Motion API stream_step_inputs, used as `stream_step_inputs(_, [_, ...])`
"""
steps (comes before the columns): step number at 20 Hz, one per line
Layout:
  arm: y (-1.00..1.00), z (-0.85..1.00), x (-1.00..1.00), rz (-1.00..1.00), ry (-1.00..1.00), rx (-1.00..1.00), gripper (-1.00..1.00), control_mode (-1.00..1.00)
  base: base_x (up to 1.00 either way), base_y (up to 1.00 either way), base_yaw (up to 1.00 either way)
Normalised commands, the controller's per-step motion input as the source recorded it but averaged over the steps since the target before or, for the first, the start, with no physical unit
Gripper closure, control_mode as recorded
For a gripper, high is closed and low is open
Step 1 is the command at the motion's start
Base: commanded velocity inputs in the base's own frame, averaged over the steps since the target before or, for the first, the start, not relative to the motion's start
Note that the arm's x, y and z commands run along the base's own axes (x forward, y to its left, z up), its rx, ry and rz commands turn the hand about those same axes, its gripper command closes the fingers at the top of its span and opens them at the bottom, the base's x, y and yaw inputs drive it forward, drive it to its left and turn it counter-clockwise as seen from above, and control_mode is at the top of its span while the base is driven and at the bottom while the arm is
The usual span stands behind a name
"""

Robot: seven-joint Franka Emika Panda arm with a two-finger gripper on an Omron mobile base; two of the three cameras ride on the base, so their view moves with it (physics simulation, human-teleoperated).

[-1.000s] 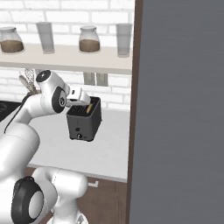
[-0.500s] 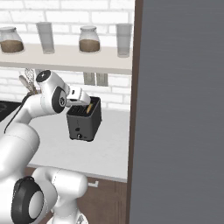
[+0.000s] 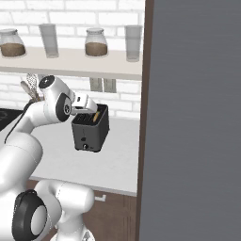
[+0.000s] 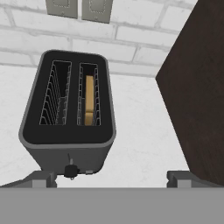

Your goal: Start the toaster. Once the lever pops up, take the bread to the plate on the dining counter.

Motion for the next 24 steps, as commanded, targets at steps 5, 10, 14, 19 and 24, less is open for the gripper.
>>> stream_step_inputs(5, [0.00,0.00,0.00,0.00,0.00,0.00,-1.00,-1.00,0.00,0.00,0.00])
stream_step_inputs(10, [0.00,0.00,0.00,0.00,0.00,0.00,-1.00,-1.00,0.00,0.00,0.00])
stream_step_inputs(14, [0.00,0.00,0.00,0.00,0.00,0.00,-1.00,-1.00,0.00,0.00,0.00])
stream_step_inputs(19, [0.00,0.00,0.00,0.00,0.00,0.00,-1.00,-1.00,0.00,0.00,0.00])
stream_step_inputs(24, [0.00,0.00,0.00,0.00,0.00,0.00,-1.00,-1.00,0.00,0.00,0.00])
